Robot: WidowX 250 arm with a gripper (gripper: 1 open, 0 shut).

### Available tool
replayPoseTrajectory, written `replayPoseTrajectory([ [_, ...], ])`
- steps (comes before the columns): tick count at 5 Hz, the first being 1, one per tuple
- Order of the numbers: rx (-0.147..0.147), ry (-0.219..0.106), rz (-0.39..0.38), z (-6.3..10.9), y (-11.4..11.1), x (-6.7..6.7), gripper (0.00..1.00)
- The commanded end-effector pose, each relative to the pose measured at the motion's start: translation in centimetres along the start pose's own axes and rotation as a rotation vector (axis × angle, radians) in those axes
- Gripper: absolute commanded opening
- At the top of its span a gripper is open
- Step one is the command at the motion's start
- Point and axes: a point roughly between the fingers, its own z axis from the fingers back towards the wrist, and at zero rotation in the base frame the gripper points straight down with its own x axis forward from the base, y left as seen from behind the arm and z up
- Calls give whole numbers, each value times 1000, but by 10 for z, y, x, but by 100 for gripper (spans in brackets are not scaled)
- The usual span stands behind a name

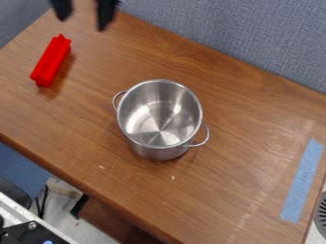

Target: Move the red object from the metal pot to the table

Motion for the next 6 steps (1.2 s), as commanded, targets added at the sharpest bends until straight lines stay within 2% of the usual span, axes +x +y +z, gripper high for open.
replayPoseTrajectory([
  [1,29,-61,-29,-5,8,43,100],
  [2,44,-71,-31,-24,9,78,100],
  [3,65,-57,-59,-45,7,111,100],
  [4,68,-40,-45,-95,14,96,100],
  [5,45,-42,-32,-133,8,80,100],
  [6,-16,-72,20,-94,-1,50,100],
])
